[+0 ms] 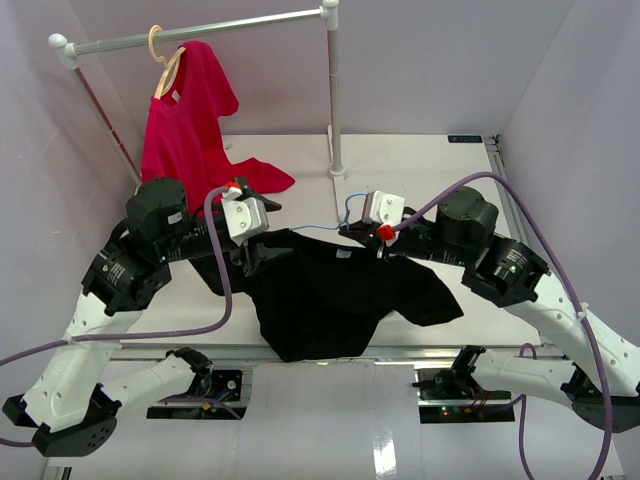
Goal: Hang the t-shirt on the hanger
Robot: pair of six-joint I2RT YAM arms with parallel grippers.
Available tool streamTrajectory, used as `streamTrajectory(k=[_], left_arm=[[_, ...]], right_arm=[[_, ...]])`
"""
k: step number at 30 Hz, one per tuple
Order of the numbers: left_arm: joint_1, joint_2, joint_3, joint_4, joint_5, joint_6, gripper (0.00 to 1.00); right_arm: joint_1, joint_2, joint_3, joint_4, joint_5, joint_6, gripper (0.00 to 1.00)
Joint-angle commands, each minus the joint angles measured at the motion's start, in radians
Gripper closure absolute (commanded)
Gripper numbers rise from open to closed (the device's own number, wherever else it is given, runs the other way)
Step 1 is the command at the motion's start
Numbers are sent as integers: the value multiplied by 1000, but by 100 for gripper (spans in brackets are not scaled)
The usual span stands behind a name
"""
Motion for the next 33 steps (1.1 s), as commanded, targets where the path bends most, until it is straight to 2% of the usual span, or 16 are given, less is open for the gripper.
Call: streamTrajectory(k=[1, 3, 6, 8, 14, 17, 23, 33], left_arm=[[3, 62, 121, 43, 83, -106, 15], [3, 130, 177, 5, 94, -131, 15], [3, 178, 209, -29, 191, -133, 16], [3, 214, 206, -42, 286, -134, 20], [1, 263, 162, -45, 339, -142, 33], [2, 249, 120, 20, 354, -160, 40], [1, 199, 32, 229, 382, -292, 54], [3, 215, -24, 289, 396, -378, 62]], right_arm=[[-4, 12, -19, 26, -55, 2, 92], [-4, 22, -19, 17, -76, 2, 92], [-4, 31, -23, 18, -82, 1, 92], [-4, 33, -28, 30, -86, -1, 92], [-2, 39, -33, 58, -101, 4, 92], [-4, 45, -43, 75, -107, 8, 92], [-4, 52, -81, 120, -108, 22, 92], [-4, 53, -105, 184, -98, 56, 92]])
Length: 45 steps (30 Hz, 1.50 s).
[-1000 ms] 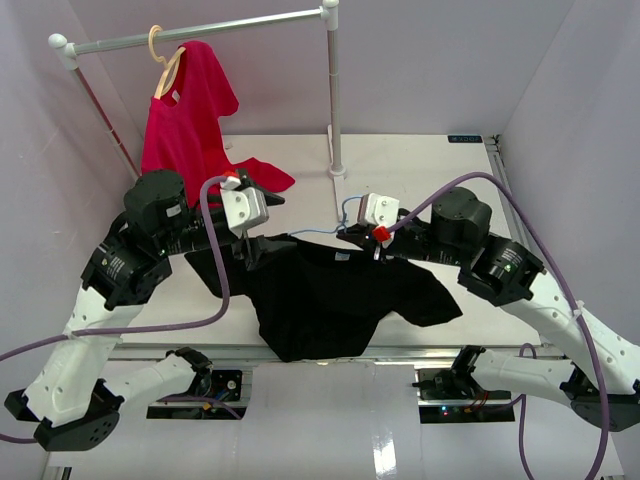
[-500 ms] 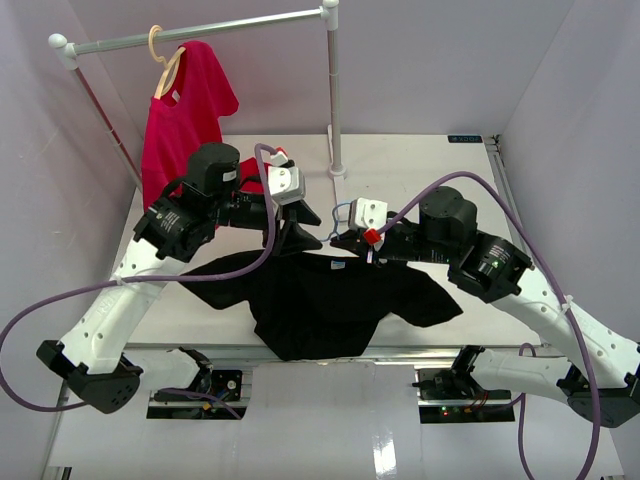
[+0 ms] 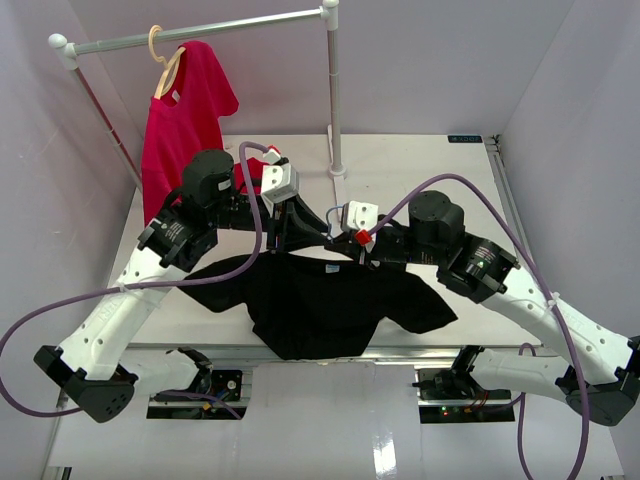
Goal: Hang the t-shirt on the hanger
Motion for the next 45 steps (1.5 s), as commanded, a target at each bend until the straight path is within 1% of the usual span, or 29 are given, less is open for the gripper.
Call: streamTrajectory(k=[1, 5, 9, 13, 16, 19, 21, 25, 29, 33, 36, 40, 45], left_arm=[[1, -10, -33, 54, 27, -59, 61], [0, -17, -64, 64, -4, -75, 58], [1, -61, -119, 60, -58, -40, 53], [2, -102, -136, 10, -122, 24, 53], [2, -100, -103, -45, -147, 65, 53], [2, -90, -63, -114, -147, 77, 53], [2, -90, -47, -131, -149, 80, 52], [2, -93, 22, -224, -175, 113, 42], [2, -104, 64, -271, -210, 120, 36], [0, -92, 104, -321, -211, 124, 33], [0, -98, 92, -343, -214, 140, 32], [1, -129, 38, -358, -227, 157, 28], [0, -140, 14, -363, -214, 156, 30]], right_arm=[[-2, -4, 0, 116, 0, 36, 92], [-3, -6, -15, 158, 23, 49, 92], [-3, -18, -21, 169, 38, 51, 92], [-2, -32, -20, 158, 46, 40, 92], [-3, -44, -20, 144, 49, 31, 92], [-3, -60, -21, 134, 50, 25, 92], [-3, -60, -17, 120, 43, 18, 92], [-3, -71, -16, 84, 37, 0, 92], [-3, -92, -23, 66, 19, -15, 92], [-2, -88, -2, 30, -4, -20, 92], [-3, -98, 1, 21, -1, -24, 92], [-3, -121, 2, 19, -4, -31, 92], [-3, -130, 25, 3, 5, -40, 92]])
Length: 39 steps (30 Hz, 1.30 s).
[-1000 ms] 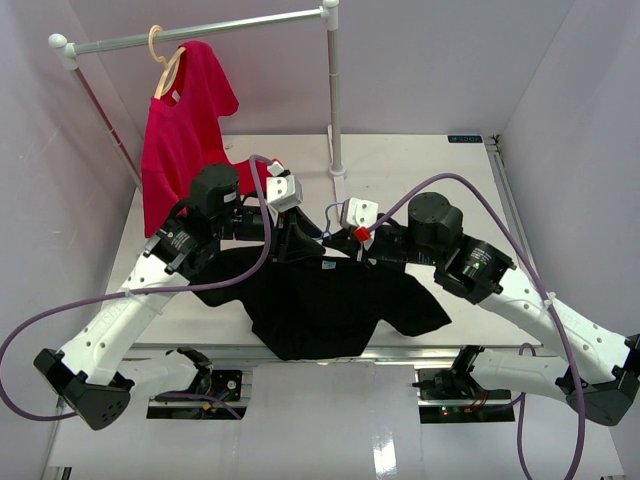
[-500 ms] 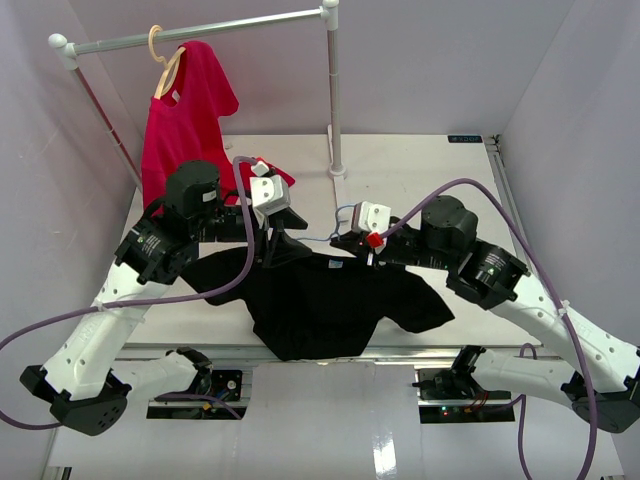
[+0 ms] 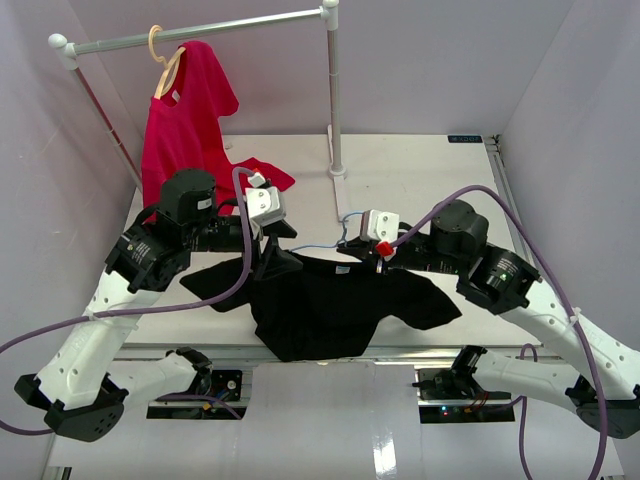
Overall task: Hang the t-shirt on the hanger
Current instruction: Place the T-shirt on the hanger, then place the hanger at the clothesline.
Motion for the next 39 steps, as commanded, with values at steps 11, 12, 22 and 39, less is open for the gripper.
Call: streamTrajectory(k=[11, 12, 22, 39], left_arm=[[1, 39, -11, -46, 40, 27, 44], [0, 42, -11, -49, 48, 32, 51], [0, 15, -25, -31, 113, 64, 100], [4, -8, -147, 101, -487, -198, 100]], right_arm=[[-3, -51, 56, 21, -12, -15, 92], [-3, -51, 55, 21, -12, -15, 92], [-3, -35, 48, 30, 14, 0, 82], [-3, -184, 34, 42, 506, 316, 13]])
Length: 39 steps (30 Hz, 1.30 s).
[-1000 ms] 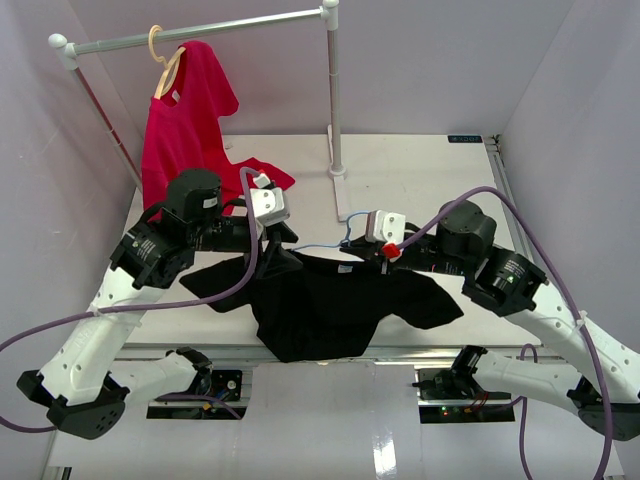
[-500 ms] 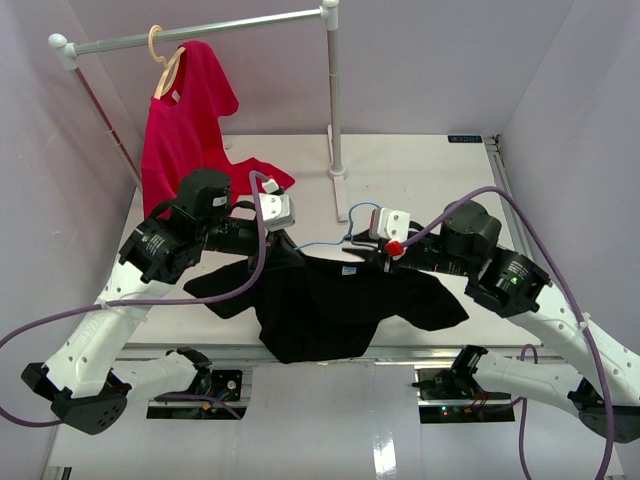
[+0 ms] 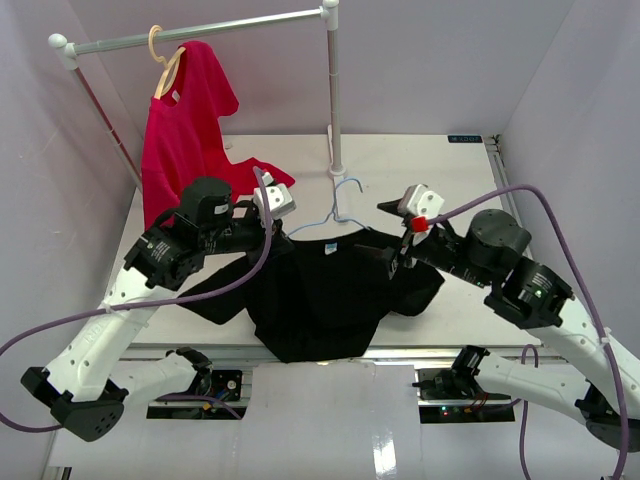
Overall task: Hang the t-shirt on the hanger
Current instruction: Place the hanger at the clothesline.
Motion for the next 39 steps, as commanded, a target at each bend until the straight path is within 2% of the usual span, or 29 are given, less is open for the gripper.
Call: streamTrajectory(k=[1, 7, 10, 12, 14, 19, 22, 29, 35, 39], left_arm=[[5, -5, -25, 67, -330, -164, 100], [7, -7, -13, -31, -551, -278, 100], [10, -14, -4, -63, -725, -325, 100], [13, -2, 16, -61, -813, -363, 100], [17, 17, 50, -49, -842, -381, 100], [46, 143, 184, 23, -977, -431, 100], [50, 178, 255, 113, -1003, -436, 100], [56, 299, 404, 202, -1119, -392, 100], [66, 333, 389, 455, -1131, -266, 100], [67, 357, 395, 538, -1123, -195, 100]], right_arm=[[-1, -99, 16, 51, 244, 162, 12], [-1, -205, 2, 34, 312, 194, 10], [-1, -228, 1, 29, 381, 218, 10], [-1, -233, -5, 29, 396, 232, 9], [-1, -233, -13, 31, 412, 249, 9], [0, -236, -60, 38, 454, 294, 8], [-1, -253, -107, 44, 454, 330, 7], [-1, -298, -152, 74, 406, 357, 6], [-1, -335, -185, 87, 384, 370, 6], [-1, -356, -215, 103, 375, 380, 5]])
